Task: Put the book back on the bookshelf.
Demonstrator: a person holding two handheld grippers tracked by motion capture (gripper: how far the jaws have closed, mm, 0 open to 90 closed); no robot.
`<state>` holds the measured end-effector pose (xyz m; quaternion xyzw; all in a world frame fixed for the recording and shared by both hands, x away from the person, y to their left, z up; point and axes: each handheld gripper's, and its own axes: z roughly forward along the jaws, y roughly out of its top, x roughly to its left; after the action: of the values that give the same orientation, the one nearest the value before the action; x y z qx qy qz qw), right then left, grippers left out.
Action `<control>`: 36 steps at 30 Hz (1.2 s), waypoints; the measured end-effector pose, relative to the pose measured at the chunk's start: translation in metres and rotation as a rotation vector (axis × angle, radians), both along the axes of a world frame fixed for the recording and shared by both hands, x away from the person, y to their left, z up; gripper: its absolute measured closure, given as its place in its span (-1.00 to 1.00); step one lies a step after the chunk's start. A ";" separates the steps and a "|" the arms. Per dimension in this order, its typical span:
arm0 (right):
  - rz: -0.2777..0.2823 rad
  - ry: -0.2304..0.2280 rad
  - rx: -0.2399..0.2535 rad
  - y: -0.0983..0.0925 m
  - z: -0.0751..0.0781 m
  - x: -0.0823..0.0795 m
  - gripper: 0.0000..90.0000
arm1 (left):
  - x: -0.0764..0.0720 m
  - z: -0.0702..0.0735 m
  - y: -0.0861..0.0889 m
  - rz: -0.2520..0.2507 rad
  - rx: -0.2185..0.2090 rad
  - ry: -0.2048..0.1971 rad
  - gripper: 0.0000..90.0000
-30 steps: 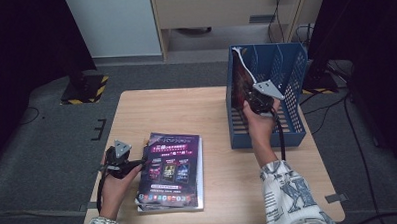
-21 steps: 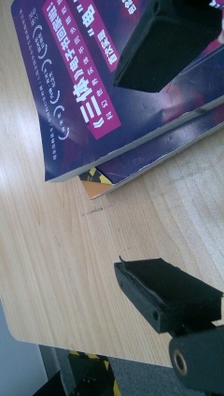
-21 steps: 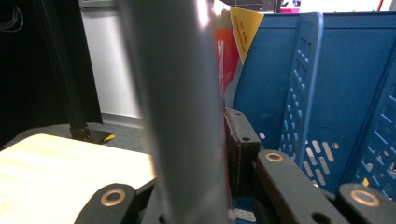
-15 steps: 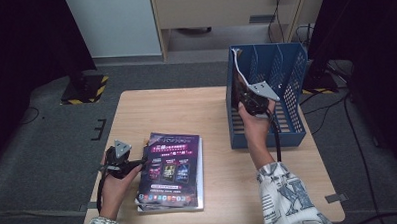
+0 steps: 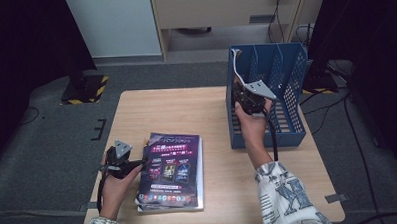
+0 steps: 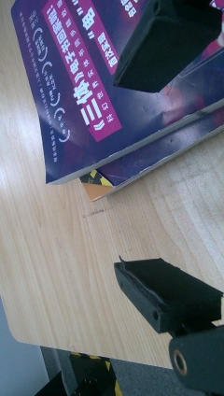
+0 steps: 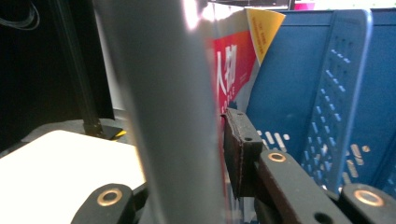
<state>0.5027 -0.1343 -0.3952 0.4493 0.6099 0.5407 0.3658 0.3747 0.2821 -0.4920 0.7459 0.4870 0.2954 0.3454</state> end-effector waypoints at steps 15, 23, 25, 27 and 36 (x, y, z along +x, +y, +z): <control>0.013 -0.009 -0.020 0.005 0.001 -0.002 0.54 | 0.000 0.000 0.000 -0.001 -0.001 0.002 -0.79; 0.021 -0.016 -0.018 0.004 0.001 -0.004 0.25 | 0.000 0.000 -0.001 -0.002 0.002 0.002 -0.79; 0.024 -0.020 -0.022 0.004 0.002 -0.005 0.25 | 0.000 -0.001 -0.001 -0.002 0.002 0.004 -0.79; 0.024 -0.023 -0.034 0.004 0.002 -0.006 0.23 | 0.000 0.000 -0.001 -0.003 0.002 0.003 -0.79; 0.027 -0.016 -0.038 0.004 0.000 -0.008 0.07 | 0.000 -0.001 -0.001 -0.002 0.001 0.003 -0.79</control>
<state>0.4946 -0.1305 -0.3948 0.4297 0.6230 0.5376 0.3717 0.3750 0.2813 -0.4925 0.7470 0.4865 0.2943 0.3445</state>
